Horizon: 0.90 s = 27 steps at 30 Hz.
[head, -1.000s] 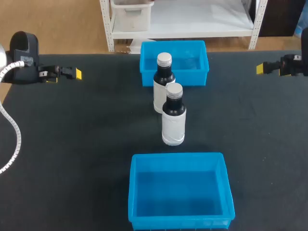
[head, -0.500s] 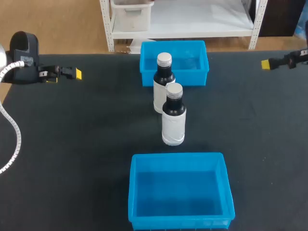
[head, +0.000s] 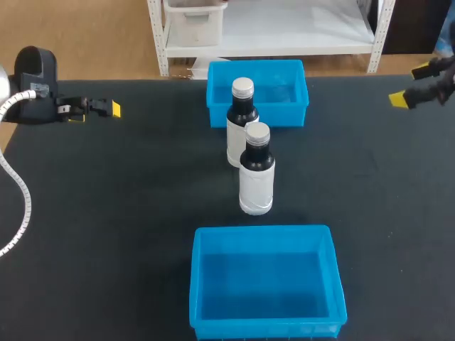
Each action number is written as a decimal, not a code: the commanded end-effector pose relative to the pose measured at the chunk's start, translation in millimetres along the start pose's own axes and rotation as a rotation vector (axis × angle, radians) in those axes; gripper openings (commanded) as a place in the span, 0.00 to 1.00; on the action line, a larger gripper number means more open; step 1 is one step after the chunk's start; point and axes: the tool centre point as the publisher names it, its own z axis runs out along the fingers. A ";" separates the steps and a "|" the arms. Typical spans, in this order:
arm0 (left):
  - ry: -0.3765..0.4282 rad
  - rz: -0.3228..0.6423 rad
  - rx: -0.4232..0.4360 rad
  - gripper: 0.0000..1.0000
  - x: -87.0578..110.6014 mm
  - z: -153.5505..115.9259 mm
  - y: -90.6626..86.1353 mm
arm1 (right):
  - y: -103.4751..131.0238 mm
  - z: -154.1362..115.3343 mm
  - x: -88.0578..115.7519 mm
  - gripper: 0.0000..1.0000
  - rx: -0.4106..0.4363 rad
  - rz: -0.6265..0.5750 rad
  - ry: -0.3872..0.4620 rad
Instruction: Pick up the bottle, and place it in the far bin if it is heavy, or in the near bin if it is light.
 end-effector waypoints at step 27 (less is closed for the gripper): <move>0.000 0.000 0.000 1.00 0.0 0.0 0.0 | 120.0 69.1 -10.9 1.00 -0.659 -0.277 -0.096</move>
